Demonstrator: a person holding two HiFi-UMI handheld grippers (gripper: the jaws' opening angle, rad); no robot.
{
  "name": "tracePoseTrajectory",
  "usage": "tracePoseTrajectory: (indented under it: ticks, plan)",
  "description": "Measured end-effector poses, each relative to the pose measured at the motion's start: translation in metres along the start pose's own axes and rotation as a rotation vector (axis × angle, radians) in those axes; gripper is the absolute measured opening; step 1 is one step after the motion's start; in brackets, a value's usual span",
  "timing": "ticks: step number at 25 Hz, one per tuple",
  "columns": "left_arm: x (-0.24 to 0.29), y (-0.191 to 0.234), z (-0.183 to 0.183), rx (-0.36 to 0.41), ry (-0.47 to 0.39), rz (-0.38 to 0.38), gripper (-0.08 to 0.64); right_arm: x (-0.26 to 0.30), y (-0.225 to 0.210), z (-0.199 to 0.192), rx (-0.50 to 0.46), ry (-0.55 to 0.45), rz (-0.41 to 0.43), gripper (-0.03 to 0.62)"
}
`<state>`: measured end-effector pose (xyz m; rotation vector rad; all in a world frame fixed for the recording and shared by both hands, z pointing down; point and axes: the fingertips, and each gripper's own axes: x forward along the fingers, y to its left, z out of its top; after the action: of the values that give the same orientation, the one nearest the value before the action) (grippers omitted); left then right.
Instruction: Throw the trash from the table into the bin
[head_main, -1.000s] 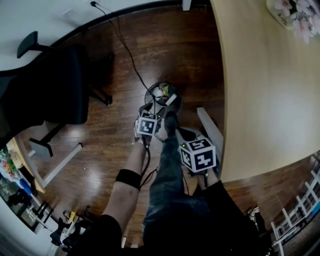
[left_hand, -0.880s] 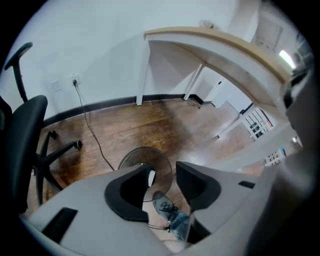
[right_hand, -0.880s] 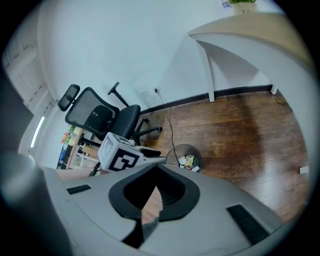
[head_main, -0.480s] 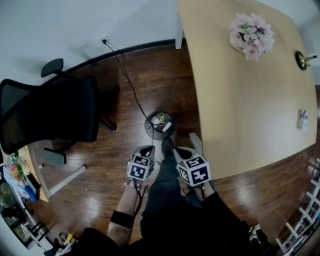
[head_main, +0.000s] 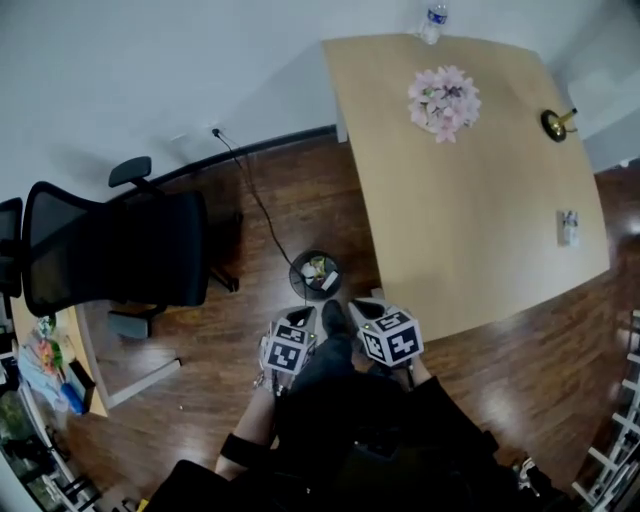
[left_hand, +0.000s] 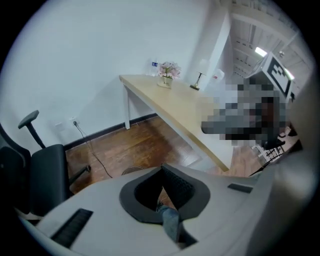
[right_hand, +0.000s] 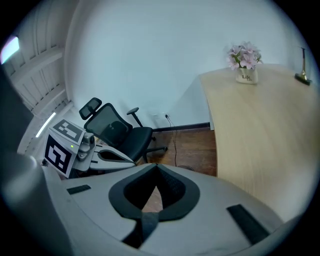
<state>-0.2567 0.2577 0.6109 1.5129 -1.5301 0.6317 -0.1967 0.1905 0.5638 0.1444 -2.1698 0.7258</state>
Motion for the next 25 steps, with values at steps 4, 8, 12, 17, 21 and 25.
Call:
tracePoseTrajectory:
  ticks: [4,8,12,17,21,25]
  plan:
    - [-0.012,-0.017,0.013,0.032,-0.007,-0.043,0.000,-0.018,-0.004,-0.006,0.013,-0.015,-0.036,0.008]
    - [-0.013,-0.033,0.033,0.077,-0.043,-0.101,0.000,-0.037,-0.019,-0.008,0.059,-0.050,-0.093,0.008]
    - [-0.006,-0.060,0.053,0.133,-0.069,-0.167,0.000,-0.072,-0.042,-0.022,0.112,-0.092,-0.196,0.008]
    - [0.001,-0.095,0.064,0.235,-0.046,-0.205,0.000,-0.099,-0.067,-0.044,0.189,-0.134,-0.210,0.008]
    - [0.007,-0.128,0.085,0.272,-0.065,-0.198,0.000,-0.123,-0.096,-0.055,0.208,-0.161,-0.213,0.008]
    - [0.028,-0.179,0.111,0.293,-0.047,-0.199,0.000,-0.162,-0.137,-0.067,0.231,-0.173,-0.222,0.008]
